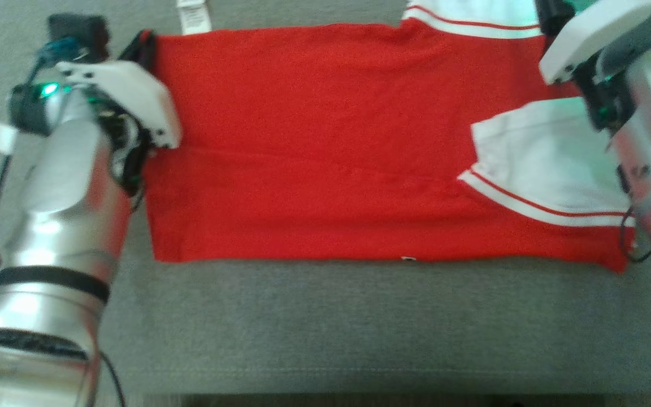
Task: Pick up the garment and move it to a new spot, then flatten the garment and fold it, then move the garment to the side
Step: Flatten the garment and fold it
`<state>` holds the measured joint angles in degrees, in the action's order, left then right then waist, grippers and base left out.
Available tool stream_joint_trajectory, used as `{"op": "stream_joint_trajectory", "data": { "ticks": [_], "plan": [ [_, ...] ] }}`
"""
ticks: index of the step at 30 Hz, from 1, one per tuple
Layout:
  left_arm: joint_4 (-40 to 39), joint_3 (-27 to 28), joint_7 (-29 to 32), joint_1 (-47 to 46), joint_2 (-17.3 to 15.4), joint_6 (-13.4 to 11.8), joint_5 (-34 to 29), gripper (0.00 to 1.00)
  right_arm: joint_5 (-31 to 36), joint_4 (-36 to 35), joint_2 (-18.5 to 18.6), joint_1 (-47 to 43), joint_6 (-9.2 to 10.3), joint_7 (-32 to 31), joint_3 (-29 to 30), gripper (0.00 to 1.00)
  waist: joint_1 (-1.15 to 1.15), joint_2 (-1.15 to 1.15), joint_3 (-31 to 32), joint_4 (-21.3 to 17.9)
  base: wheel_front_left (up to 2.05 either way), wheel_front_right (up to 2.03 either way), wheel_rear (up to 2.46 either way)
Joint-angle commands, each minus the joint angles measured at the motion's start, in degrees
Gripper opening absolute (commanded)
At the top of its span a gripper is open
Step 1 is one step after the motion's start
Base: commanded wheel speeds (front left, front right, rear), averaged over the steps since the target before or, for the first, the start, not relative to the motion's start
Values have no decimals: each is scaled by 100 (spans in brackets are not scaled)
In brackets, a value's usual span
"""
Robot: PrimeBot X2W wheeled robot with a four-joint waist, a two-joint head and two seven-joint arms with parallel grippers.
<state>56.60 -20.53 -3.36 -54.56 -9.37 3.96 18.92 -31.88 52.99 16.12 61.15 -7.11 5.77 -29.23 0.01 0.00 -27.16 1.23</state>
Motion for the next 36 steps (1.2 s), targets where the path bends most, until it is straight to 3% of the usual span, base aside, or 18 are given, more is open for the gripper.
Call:
{"op": "stream_joint_trajectory", "data": {
  "ticks": [1, 13, 14, 15, 16, 19, 27, 36],
  "plan": [
    [-192, 80, -74, -260, -157, -28, -37, 0, 73, -52, 16, 105, -37, -66, -53, 100, -1, 0, -151, 233, 0, 0, 0],
    [-195, -352, -483, -644, 524, 89, -10, 0, 523, 1754, 255, 1308, -37, -1065, 34, 100, -1, 0, -561, 1017, 0, 0, 0],
    [-158, -371, -502, -660, 537, 95, 0, 0, 522, 1796, 244, 1318, -37, -1158, 12, 84, -1, 0, -563, 1022, 0, 0, 0],
    [-118, -384, -520, -674, 547, 100, 14, 0, 509, 1823, 234, 1321, -37, -1232, -6, 33, -1, 0, -560, 1020, 0, 0, 0],
    [-77, -390, -541, -687, 554, 104, 31, 0, 496, 1838, 241, 1331, -37, -1260, -16, 0, -1, 0, -556, 1013, 0, 0, 0],
    [40, -376, -629, -720, 562, 77, 75, 0, 545, 1843, 350, 1427, -37, -968, -26, 0, -1, 0, -522, 971, 0, 0, 0],
    [96, -189, -1060, -854, 407, -233, 118, 0, 833, 1916, 447, 1689, -37, 634, 237, 0, -1, 0, -333, 797, 0, 0, 0],
    [-22, -18, -1160, -291, 232, -394, 125, 0, 699, 1436, 150, 865, -37, 917, 311, 0, -1, 0, 229, 299, 0, 0, 0]
  ]
}}
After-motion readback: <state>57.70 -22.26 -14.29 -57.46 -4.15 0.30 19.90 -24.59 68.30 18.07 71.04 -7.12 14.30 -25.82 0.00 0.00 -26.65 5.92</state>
